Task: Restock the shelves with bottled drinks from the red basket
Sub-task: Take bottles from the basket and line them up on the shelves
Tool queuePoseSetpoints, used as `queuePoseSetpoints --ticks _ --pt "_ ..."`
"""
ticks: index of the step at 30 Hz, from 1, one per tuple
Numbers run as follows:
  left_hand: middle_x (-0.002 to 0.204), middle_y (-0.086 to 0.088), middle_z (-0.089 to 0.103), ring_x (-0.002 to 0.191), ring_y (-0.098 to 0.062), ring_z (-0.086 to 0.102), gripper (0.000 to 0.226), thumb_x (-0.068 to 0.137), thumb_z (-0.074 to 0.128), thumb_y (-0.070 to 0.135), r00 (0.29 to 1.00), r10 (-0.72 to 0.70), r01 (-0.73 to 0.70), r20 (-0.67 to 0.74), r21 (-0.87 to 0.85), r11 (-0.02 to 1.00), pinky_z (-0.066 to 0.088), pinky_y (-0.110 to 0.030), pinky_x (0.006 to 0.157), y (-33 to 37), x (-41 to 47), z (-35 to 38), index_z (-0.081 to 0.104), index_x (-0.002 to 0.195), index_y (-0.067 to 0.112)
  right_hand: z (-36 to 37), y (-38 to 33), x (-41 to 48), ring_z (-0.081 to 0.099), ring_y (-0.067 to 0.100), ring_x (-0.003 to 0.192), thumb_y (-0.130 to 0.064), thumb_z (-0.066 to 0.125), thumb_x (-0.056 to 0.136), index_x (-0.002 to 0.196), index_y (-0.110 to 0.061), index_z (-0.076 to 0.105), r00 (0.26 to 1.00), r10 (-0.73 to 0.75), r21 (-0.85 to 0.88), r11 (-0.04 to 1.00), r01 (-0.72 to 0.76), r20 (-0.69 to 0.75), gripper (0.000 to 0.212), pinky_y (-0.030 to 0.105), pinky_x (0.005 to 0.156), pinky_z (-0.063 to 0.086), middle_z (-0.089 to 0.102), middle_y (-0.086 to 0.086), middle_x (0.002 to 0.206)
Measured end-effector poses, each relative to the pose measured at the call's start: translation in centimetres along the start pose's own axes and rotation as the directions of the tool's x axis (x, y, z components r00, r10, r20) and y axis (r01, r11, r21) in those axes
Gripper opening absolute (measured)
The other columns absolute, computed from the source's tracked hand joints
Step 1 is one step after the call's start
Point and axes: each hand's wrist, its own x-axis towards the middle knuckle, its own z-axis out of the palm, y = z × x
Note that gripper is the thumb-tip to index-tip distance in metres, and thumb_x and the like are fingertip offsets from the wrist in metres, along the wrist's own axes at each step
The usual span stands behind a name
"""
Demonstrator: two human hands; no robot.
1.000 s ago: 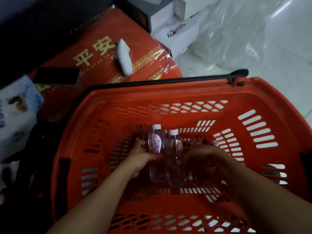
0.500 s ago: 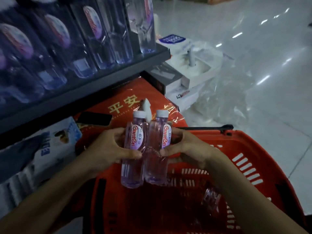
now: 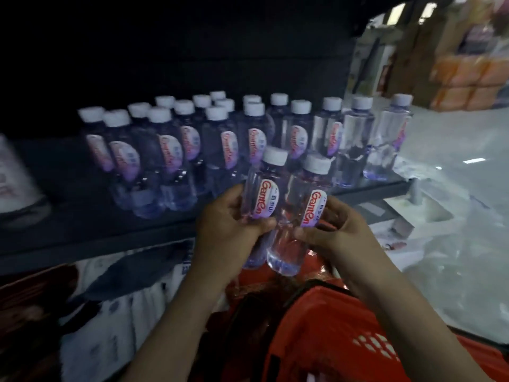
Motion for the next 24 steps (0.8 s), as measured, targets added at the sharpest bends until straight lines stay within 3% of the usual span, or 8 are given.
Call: queuePoseSetpoints --ticks 4,6,9,13,15,19,24 --pt "0.087 0.016 0.075 0.08 0.006 0.069 0.044 0.074 0.076 -0.007 0.984 0.064 -0.065 -0.165 0.002 0.998 0.05 -0.007 0.065 0.3 0.3 -3.9 0.071 0.104 0.026 5.1 -1.1 2.1 0.07 0.032 0.098 0.007 0.079 0.068 0.111 -0.011 0.067 0.99 -0.123 -0.132 0.982 0.132 0.07 0.048 0.048 0.087 0.058 0.076 0.007 0.101" --pt "0.088 0.015 0.075 0.083 0.004 0.069 0.04 0.076 0.074 -0.006 0.971 0.065 -0.069 -0.228 -0.01 0.998 0.05 -0.007 0.065 0.0 0.5 -6.2 0.07 0.108 0.017 7.6 -1.4 3.1 0.072 0.022 0.095 0.01 0.077 0.073 0.111 -0.014 0.066 0.981 -0.154 -0.179 0.968 0.174 0.119 0.047 0.04 0.083 0.059 0.076 0.001 0.099" --pt "0.097 0.011 0.075 0.09 0.0 0.069 0.044 0.077 0.074 -0.004 0.942 0.09 -0.092 -0.322 0.01 0.996 0.054 -0.013 0.071 -0.5 0.8 -8.9 0.069 0.114 0.018 11.2 -1.3 4.5 0.07 0.015 0.097 0.01 0.077 0.073 0.116 -0.015 0.064 0.976 -0.163 -0.194 0.963 0.189 0.144 0.052 0.029 0.08 0.057 0.075 -0.003 0.1" --pt "0.1 0.01 0.073 0.084 0.006 0.067 0.045 0.076 0.076 -0.005 0.903 0.094 -0.093 -0.419 0.022 0.995 0.05 -0.007 0.066 -1.1 1.5 -11.3 0.069 0.114 0.019 14.8 -0.8 5.9 0.068 0.002 0.09 0.011 0.075 0.074 0.116 -0.014 0.062 0.974 -0.146 -0.199 0.963 0.18 0.174 0.051 0.018 0.073 0.054 0.073 -0.004 0.1" --pt "0.102 0.007 0.074 0.087 0.002 0.069 0.047 0.076 0.076 -0.004 0.89 0.082 -0.088 -0.449 0.009 0.996 0.052 -0.009 0.069 -1.7 2.1 -12.0 0.068 0.115 0.021 16.0 -0.8 6.4 0.066 -0.003 0.088 0.012 0.074 0.076 0.119 -0.012 0.06 0.977 -0.137 -0.221 0.96 0.171 0.161 0.052 0.016 0.073 0.054 0.072 -0.004 0.102" --pt "0.107 0.006 0.073 0.094 -0.004 0.068 0.05 0.077 0.075 -0.001 0.887 0.086 -0.088 -0.455 0.016 0.996 0.055 -0.017 0.077 -2.6 2.7 -12.4 0.066 0.121 0.023 17.4 -0.3 7.3 0.065 0.007 0.101 0.006 0.072 0.081 0.128 -0.018 0.058 0.98 -0.16 -0.293 0.938 0.188 0.118 0.055 0.03 0.088 0.056 0.07 -0.006 0.11" --pt "0.117 0.007 0.068 0.101 0.0 0.064 0.057 0.08 0.07 0.0 0.889 0.172 -0.15 -0.425 0.086 0.985 0.051 -0.01 0.079 -2.8 3.5 -12.4 0.059 0.129 0.026 17.7 0.3 7.7 0.058 -0.008 0.101 0.0 0.07 0.086 0.134 -0.022 0.052 0.969 -0.214 -0.364 0.898 0.246 0.125 0.056 0.019 0.088 0.049 0.067 -0.016 0.108"
